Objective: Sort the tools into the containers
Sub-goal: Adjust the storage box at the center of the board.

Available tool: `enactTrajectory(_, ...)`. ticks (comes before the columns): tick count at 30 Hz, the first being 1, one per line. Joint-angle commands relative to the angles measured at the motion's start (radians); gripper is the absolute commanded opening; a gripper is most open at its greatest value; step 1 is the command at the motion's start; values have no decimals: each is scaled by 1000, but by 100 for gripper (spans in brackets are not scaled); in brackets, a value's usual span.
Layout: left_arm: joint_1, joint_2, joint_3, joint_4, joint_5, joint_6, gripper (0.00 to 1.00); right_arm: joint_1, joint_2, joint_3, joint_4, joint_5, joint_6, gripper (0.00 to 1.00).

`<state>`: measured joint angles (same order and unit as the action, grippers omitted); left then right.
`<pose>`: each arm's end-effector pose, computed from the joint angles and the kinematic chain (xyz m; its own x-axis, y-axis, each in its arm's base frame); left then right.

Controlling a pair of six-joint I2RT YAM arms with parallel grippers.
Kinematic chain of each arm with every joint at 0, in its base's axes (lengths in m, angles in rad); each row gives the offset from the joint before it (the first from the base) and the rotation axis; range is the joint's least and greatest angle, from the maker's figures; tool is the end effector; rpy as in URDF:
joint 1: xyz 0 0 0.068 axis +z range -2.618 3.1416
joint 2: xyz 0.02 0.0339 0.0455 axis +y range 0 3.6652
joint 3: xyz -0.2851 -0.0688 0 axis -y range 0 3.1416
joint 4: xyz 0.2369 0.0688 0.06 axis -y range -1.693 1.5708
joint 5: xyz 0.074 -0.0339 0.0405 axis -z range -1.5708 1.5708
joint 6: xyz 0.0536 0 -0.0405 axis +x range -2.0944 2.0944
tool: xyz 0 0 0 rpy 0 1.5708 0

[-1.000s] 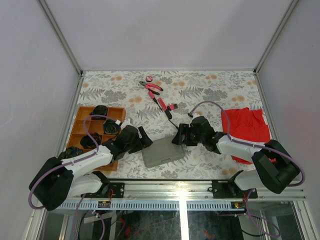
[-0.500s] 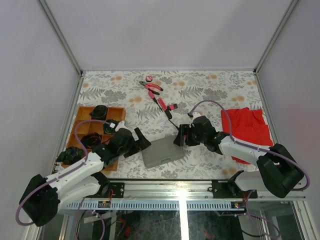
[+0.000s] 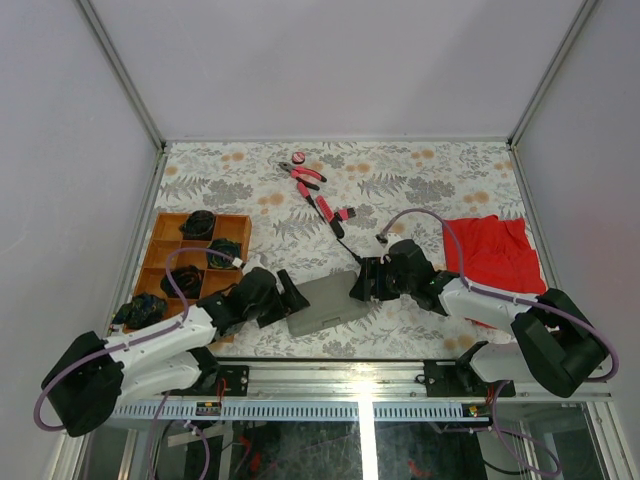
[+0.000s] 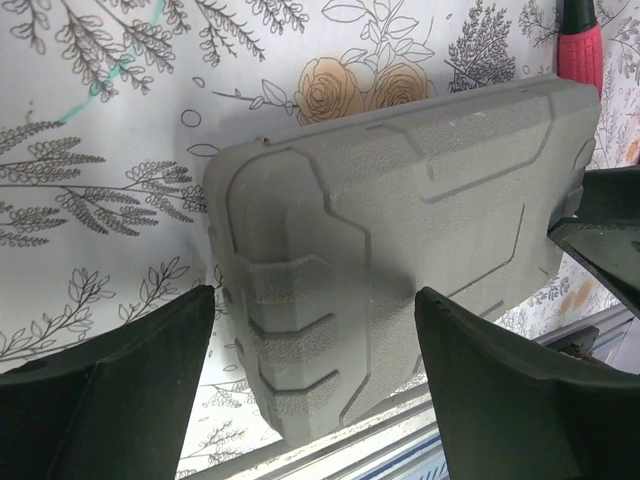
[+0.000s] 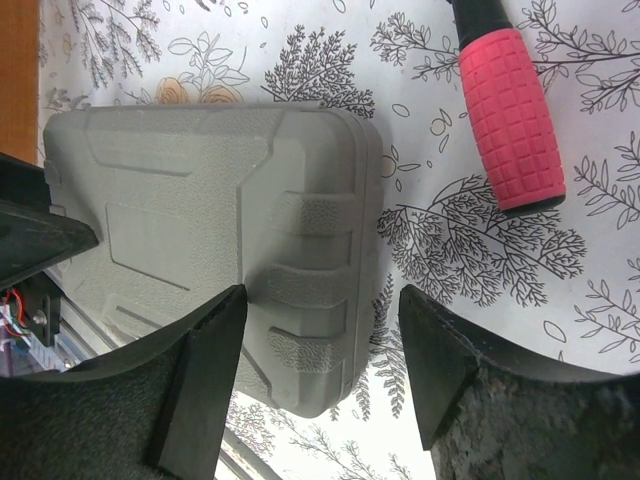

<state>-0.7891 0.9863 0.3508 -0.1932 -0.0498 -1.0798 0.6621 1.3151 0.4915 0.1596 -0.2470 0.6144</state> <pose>0.1253 -0.1224 0.1649 -0.8490 -0.3949 -0.3510 -0.1349 0.8043 -0.5787 0.1908 0.1653 0.1787 -0.8284 0.0630 -0.5566 -0.3310 0.7466 0.5771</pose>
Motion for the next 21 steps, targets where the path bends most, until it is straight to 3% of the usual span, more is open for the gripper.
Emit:
enactTrajectory(1,7,37,40,104,-17,60,78,2,-21,-4,57,11,71,67)
enactTrajectory(12,142,265,191,138,72,246,76,2,15,31,130,88,147,65)
enactTrajectory(21,160,194,219,19,-19,286,100,2,-24,66,63,112,43,74)
